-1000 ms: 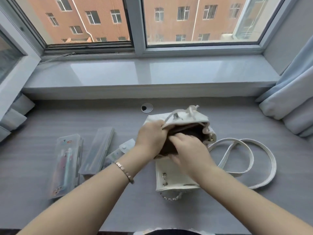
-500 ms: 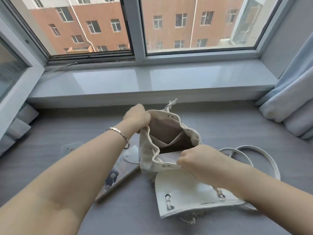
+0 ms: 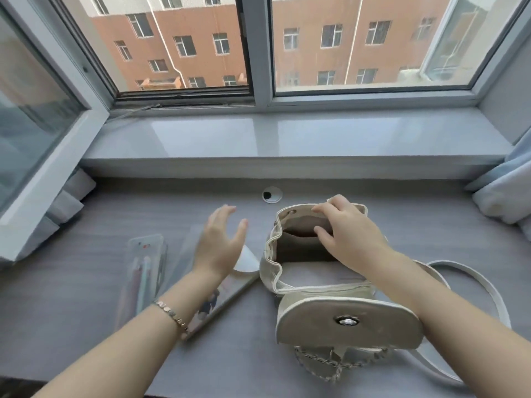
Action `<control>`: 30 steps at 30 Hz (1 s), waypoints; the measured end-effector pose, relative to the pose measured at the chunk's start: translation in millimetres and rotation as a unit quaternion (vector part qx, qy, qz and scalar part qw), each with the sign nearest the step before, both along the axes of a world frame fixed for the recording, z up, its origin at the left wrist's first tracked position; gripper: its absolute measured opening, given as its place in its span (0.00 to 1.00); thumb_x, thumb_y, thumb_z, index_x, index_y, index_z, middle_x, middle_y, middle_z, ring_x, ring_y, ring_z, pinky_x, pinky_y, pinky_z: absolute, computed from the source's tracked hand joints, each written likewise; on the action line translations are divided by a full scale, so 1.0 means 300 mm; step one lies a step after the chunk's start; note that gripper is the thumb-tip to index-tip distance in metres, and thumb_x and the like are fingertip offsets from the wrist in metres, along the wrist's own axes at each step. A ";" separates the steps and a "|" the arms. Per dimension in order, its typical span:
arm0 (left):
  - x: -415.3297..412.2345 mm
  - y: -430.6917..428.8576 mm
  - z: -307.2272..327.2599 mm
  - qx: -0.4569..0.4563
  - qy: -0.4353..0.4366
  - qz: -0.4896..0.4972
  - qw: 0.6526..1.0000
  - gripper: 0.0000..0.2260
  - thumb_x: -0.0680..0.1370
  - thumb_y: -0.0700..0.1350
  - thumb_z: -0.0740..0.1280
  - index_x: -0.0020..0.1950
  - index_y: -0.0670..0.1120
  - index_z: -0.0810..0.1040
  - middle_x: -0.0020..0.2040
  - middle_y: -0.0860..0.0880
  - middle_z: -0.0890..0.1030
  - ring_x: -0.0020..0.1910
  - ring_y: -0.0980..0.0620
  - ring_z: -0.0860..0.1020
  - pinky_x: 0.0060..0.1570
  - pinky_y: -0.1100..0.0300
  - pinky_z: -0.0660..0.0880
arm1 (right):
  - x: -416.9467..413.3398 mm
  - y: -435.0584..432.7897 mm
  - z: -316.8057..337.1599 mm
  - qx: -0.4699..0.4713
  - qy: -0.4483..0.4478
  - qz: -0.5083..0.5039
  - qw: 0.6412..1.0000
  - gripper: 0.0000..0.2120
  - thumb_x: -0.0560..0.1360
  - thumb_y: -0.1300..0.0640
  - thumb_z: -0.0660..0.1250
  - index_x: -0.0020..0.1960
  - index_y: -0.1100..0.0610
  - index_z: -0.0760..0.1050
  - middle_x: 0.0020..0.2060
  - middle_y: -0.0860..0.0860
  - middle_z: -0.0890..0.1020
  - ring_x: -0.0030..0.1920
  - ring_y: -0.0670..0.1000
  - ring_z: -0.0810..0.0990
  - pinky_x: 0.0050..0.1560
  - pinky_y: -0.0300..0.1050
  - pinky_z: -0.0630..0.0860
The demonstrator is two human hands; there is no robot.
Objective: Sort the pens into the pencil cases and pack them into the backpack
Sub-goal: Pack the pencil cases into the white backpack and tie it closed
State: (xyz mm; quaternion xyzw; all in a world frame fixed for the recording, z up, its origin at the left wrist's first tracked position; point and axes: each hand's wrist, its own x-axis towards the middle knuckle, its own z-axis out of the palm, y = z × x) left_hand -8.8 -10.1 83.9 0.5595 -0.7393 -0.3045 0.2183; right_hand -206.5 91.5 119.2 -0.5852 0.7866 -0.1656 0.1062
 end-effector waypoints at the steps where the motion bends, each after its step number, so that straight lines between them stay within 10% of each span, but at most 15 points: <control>1: 0.078 -0.028 -0.043 -0.045 -0.063 0.046 0.996 0.20 0.77 0.43 0.64 0.68 0.41 0.69 0.72 0.42 0.67 0.71 0.45 0.65 0.68 0.54 0.62 | 0.003 0.000 -0.002 -0.004 -0.006 -0.005 1.000 0.17 0.77 0.53 0.61 0.65 0.51 0.69 0.59 0.49 0.71 0.55 0.54 0.72 0.47 0.49 0.76; 4: 0.300 -0.105 -0.157 0.041 -0.215 0.202 0.955 0.30 0.74 0.42 0.66 0.74 0.40 0.59 0.75 0.34 0.53 0.74 0.36 0.53 0.72 0.46 0.54 | 0.006 0.000 -0.003 -0.013 -0.023 -0.011 1.000 0.15 0.77 0.54 0.61 0.63 0.52 0.71 0.58 0.49 0.71 0.52 0.53 0.72 0.46 0.49 0.76; 8: 0.457 -0.118 -0.233 0.184 -0.242 0.273 0.913 0.31 0.73 0.49 0.66 0.74 0.46 0.58 0.69 0.31 0.61 0.69 0.34 0.61 0.68 0.41 0.58 | 0.004 0.001 -0.011 -0.008 -0.035 -0.010 0.999 0.13 0.76 0.53 0.61 0.60 0.53 0.73 0.56 0.48 0.69 0.48 0.52 0.72 0.42 0.45 0.72; 16: 0.405 -0.130 -0.150 0.070 -0.277 0.293 0.913 0.29 0.70 0.51 0.70 0.69 0.50 0.65 0.60 0.32 0.66 0.60 0.37 0.65 0.60 0.44 0.64 | 0.001 0.021 -0.012 -0.004 -0.028 -0.009 1.000 0.12 0.77 0.53 0.61 0.59 0.52 0.73 0.59 0.46 0.68 0.47 0.46 0.64 0.40 0.41 0.65; 22: 0.147 -0.065 0.125 -0.118 -0.153 0.154 0.969 0.33 0.67 0.55 0.72 0.70 0.56 0.66 0.60 0.40 0.66 0.60 0.41 0.65 0.60 0.48 0.64 | 0.016 -0.007 -0.003 -0.029 -0.150 -0.021 0.988 0.09 0.76 0.49 0.63 0.53 0.51 0.77 0.50 0.47 0.70 0.46 0.45 0.70 0.47 0.35 0.63; 26: -0.071 0.052 0.281 -0.062 -0.001 0.030 0.998 0.35 0.65 0.58 0.73 0.70 0.61 0.64 0.52 0.49 0.65 0.62 0.46 0.67 0.63 0.57 0.65 | 0.018 -0.012 0.063 -0.044 -0.362 -0.031 0.931 0.15 0.73 0.34 0.58 0.39 0.43 0.74 0.37 0.40 0.76 0.43 0.36 0.75 0.50 0.33 0.68; 30: -0.235 0.175 0.301 -0.090 0.009 -0.080 0.993 0.36 0.63 0.63 0.69 0.69 0.60 0.64 0.50 0.51 0.65 0.58 0.48 0.68 0.61 0.55 0.69 | 0.007 0.006 0.076 -0.066 -0.516 -0.031 0.854 0.22 0.65 0.34 0.66 0.49 0.49 0.80 0.45 0.47 0.85 0.51 0.50 0.82 0.54 0.47 0.76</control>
